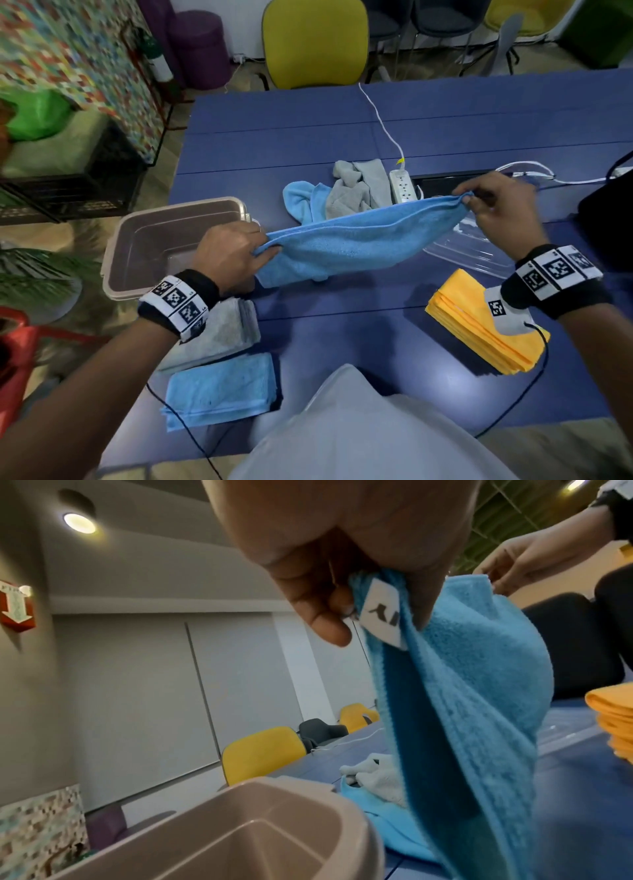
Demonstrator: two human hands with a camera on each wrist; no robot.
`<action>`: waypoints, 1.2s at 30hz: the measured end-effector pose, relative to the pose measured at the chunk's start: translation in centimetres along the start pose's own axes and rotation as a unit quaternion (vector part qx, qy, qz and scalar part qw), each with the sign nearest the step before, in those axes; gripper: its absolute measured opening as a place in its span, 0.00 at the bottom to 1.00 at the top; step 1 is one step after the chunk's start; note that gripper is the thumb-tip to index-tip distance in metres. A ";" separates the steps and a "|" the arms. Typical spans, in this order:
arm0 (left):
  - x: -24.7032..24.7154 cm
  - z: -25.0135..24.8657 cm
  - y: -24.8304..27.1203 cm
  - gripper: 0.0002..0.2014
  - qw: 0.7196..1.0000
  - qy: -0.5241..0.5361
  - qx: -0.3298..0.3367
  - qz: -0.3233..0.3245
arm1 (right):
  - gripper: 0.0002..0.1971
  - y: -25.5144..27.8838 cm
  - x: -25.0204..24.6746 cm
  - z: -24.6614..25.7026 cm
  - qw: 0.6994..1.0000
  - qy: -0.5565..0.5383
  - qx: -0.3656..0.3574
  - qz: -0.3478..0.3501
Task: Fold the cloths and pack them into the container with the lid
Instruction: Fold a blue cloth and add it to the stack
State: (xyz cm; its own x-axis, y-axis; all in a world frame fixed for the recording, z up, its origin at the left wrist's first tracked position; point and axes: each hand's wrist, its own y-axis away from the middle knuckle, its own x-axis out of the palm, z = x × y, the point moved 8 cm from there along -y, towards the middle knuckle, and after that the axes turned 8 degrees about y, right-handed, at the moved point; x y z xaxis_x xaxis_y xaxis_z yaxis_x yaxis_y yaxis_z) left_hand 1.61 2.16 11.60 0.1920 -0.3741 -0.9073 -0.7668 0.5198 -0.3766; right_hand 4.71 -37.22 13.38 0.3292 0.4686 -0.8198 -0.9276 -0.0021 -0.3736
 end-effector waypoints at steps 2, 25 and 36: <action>-0.6 -0.1 0.1 0.21 1.000 -0.009 0.012 -0.009 | 0.13 0.1 0.2 0.1 1.000 -0.012 -0.001 0.001; -2.2 2.5 -2.2 0.22 0.999 -0.034 -0.006 0.036 | 0.09 -0.9 -1.2 -0.7 0.998 0.005 0.058 -0.011; -0.8 5.3 -2.5 0.10 0.960 0.151 -0.220 0.085 | 0.11 -0.7 -1.2 -0.9 0.994 -0.071 0.079 -0.010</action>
State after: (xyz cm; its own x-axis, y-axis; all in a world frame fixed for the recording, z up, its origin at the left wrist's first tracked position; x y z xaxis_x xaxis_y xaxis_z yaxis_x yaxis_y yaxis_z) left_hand 6.58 5.22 12.30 -0.0934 -0.5525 -0.8283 -0.9687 0.2425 -0.0526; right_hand 5.14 -38.60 14.25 0.3295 0.5879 -0.7388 -0.9411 0.1416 -0.3070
